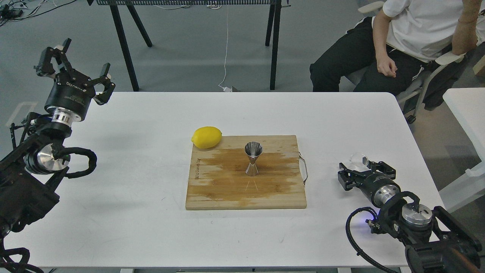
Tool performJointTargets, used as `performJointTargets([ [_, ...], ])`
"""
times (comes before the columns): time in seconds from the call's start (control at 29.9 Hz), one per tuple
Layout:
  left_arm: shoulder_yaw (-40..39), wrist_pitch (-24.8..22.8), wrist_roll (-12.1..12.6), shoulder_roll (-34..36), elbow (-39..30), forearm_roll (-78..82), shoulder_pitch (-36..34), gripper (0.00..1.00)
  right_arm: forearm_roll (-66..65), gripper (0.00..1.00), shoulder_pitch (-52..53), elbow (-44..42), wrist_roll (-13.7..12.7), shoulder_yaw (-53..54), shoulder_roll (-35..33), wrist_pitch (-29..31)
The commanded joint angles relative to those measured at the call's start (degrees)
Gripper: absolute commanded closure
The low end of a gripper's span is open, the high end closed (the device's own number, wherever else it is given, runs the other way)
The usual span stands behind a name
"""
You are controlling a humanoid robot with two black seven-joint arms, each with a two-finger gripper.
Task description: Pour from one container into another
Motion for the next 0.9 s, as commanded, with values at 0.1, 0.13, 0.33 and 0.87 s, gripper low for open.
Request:
performJointTargets([
  [0.1,0.00,-0.02,-0.04,0.00,-0.08,0.00,0.01,0.00,0.08,0.02,-0.61,2.23,0.00,0.79,-0.44,3.10],
  [0.13,0.00,-0.11,-0.04,0.09,0.01,0.00,0.01,0.00,0.00,0.02,-0.70,3.10,0.00,0.96,-0.61,3.28],
  [0.33,0.00,-0.11,-0.04,0.09,0.01,0.00,0.01,0.00,-0.70,0.01,0.09,5.74,0.09,1.05,-2.28,7.23],
  [0.87,-0.53,-0.02,0.40,0.35,0.01,-0.17,-0.69,0.00,-20.56,0.00,15.81,9.10,18.45,0.70,-8.70,14.53],
])
